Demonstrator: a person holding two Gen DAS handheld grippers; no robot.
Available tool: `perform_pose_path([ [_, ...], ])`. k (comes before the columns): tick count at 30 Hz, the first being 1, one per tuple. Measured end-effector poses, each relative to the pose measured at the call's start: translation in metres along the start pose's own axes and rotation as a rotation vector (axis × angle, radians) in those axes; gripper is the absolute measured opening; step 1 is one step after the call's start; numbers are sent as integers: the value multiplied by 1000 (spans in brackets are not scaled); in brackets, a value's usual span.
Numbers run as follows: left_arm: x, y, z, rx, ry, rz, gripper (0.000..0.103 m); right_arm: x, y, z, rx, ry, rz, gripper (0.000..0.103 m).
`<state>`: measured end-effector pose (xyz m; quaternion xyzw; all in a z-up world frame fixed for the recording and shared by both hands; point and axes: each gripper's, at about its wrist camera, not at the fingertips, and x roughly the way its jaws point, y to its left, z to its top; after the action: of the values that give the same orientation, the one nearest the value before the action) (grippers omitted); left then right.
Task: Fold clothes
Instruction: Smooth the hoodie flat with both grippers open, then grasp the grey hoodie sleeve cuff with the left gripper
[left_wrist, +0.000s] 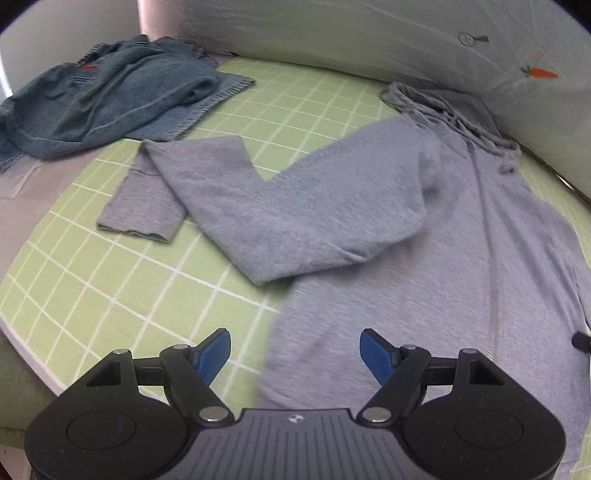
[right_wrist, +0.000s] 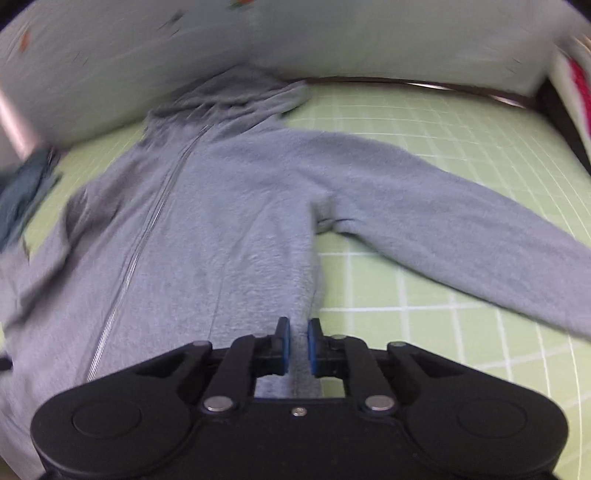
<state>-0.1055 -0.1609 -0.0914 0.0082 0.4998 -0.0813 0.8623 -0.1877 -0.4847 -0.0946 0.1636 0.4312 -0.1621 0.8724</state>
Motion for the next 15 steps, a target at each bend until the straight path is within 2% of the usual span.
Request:
perform_pose_path([
  [3, -1, 20, 6, -60, -10, 10, 78, 2, -8, -3, 14, 19, -34, 13],
  [9, 4, 64, 26, -122, -32, 81, 78, 4, 4, -6, 31, 20, -80, 23],
  [12, 10, 85, 38, -133, -36, 113, 80, 6, 14, -6, 10, 24, -96, 38],
  [14, 17, 97, 47, -134, -34, 120, 80, 8, 19, -6, 6, 23, -130, 44],
  [15, 20, 103, 52, -133, -33, 118, 80, 8, 15, -5, 41, 25, -147, 55],
])
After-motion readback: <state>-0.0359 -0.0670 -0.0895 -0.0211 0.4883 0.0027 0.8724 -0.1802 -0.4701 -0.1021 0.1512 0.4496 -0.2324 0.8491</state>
